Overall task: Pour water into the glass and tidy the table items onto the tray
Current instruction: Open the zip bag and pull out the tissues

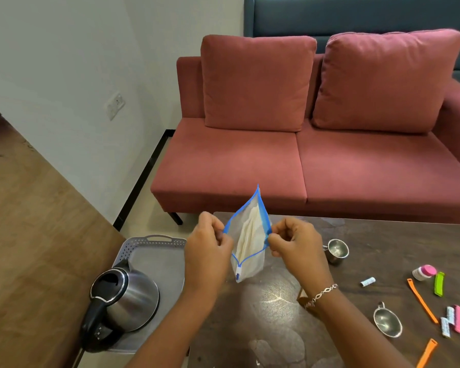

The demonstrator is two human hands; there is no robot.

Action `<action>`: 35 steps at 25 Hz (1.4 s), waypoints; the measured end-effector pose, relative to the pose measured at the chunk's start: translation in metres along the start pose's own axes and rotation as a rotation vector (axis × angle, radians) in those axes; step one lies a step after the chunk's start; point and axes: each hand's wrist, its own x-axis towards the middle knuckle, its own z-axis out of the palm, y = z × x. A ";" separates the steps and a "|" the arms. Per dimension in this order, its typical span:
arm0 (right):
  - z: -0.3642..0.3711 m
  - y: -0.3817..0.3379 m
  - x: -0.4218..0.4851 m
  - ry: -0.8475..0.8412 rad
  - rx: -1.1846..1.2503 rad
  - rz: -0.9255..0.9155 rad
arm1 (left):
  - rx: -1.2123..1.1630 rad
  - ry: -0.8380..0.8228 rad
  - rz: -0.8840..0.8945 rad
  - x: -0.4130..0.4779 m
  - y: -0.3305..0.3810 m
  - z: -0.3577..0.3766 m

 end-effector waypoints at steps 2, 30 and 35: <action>0.000 0.003 -0.003 0.044 -0.030 -0.034 | 0.064 0.034 0.078 0.005 -0.005 -0.003; -0.012 0.026 -0.019 0.120 -0.622 -0.836 | 0.538 -0.208 0.719 0.000 -0.004 0.017; -0.009 0.031 -0.022 -0.103 -0.780 -0.506 | 0.549 -0.100 0.849 -0.014 -0.011 0.024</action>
